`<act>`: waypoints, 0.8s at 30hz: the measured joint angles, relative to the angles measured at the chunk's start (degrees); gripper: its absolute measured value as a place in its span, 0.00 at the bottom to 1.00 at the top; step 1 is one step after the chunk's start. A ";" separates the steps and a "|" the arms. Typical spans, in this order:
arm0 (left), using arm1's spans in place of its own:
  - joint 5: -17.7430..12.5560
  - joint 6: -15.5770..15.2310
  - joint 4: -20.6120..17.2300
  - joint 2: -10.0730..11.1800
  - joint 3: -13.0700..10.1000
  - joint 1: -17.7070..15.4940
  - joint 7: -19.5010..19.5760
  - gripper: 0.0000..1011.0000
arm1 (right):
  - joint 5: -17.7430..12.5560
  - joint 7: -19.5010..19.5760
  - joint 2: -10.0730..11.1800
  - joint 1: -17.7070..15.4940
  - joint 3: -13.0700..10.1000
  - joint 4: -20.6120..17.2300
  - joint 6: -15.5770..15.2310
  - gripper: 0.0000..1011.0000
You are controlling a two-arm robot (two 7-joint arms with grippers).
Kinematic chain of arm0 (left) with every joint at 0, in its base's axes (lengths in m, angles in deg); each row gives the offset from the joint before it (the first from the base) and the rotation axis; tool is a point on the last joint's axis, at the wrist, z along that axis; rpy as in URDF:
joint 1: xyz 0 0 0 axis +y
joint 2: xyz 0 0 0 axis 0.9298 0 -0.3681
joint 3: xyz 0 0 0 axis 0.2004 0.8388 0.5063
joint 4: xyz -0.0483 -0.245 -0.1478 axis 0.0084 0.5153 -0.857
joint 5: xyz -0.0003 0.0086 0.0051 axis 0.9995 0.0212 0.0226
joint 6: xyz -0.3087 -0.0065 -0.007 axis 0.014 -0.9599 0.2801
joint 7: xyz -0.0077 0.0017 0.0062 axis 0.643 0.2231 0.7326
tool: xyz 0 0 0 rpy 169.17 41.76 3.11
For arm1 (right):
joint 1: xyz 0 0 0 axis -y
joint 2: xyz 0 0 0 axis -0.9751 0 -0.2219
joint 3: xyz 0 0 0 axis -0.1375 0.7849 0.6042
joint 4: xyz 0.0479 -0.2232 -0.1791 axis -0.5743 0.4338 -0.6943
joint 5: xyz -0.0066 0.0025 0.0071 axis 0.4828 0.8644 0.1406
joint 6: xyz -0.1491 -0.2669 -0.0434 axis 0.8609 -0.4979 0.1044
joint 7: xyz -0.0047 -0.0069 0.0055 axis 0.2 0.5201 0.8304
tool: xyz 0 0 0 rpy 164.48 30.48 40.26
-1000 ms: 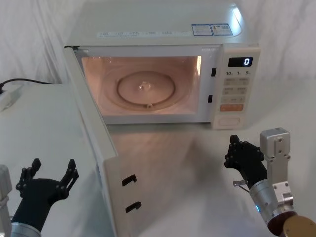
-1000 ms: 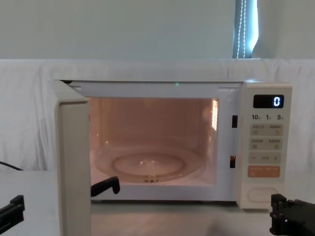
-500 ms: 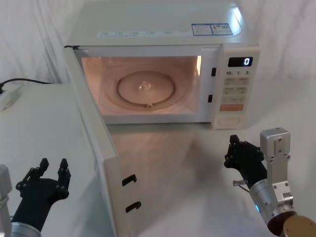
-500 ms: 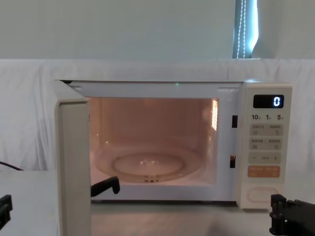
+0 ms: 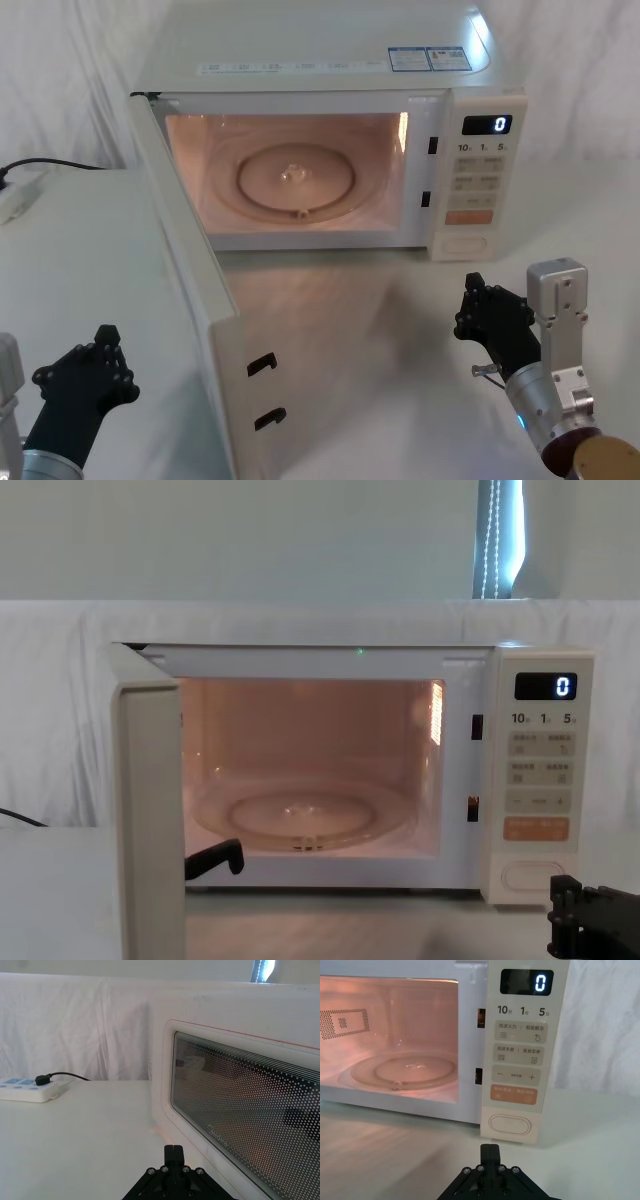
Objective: Press the button to open the microwave door with one hand; close the microwave door with the other hand.
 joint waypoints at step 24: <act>-0.49 0.45 -0.32 -0.11 -0.04 0.11 0.45 0.00 | 0.00 0.00 0.00 0.00 0.00 0.00 0.00 0.00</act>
